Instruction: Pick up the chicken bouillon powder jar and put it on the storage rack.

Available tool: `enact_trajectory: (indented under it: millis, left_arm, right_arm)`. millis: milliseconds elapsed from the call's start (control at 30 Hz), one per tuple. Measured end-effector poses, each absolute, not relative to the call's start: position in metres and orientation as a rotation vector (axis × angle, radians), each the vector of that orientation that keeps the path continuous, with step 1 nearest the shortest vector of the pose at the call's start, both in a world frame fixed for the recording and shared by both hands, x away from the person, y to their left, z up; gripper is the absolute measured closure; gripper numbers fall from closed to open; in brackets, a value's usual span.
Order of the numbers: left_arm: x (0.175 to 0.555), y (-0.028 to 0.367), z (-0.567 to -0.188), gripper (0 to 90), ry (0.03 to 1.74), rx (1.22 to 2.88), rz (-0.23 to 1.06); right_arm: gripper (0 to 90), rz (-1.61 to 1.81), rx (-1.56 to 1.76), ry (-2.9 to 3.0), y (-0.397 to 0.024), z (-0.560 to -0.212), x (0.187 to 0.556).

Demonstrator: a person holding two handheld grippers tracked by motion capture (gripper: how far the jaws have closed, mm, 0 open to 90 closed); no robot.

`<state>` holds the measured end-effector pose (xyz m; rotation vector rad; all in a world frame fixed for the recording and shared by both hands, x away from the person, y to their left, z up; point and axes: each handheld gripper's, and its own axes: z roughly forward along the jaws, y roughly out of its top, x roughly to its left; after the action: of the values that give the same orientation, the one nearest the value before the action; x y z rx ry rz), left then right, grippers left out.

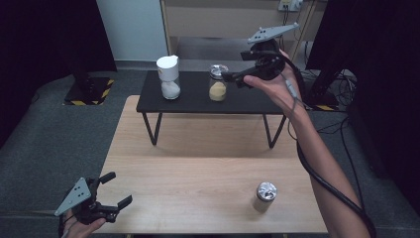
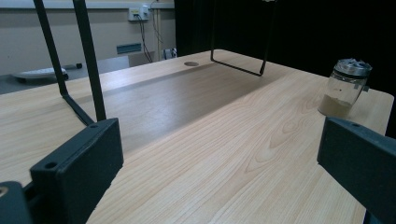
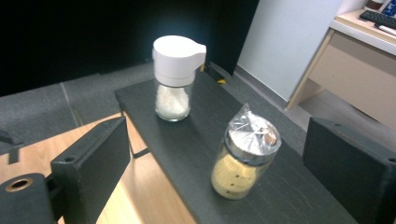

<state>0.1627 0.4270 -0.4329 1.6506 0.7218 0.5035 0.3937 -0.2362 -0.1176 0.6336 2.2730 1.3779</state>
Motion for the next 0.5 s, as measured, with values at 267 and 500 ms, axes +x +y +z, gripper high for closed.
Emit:
enact_trajectory:
  millis: [267,500]
  left_arm:
    - [0.163,0.427,-0.433,0.0,0.723,1.651,0.504]
    - [0.163,0.426,-0.433,0.0,0.721,1.653,0.506]
  right_arm:
    - [8.1,1.406,0.606,2.244,-0.26,-0.132,0.366]
    - [8.1,1.434,0.569,2.207,-0.282,-0.141,0.332]
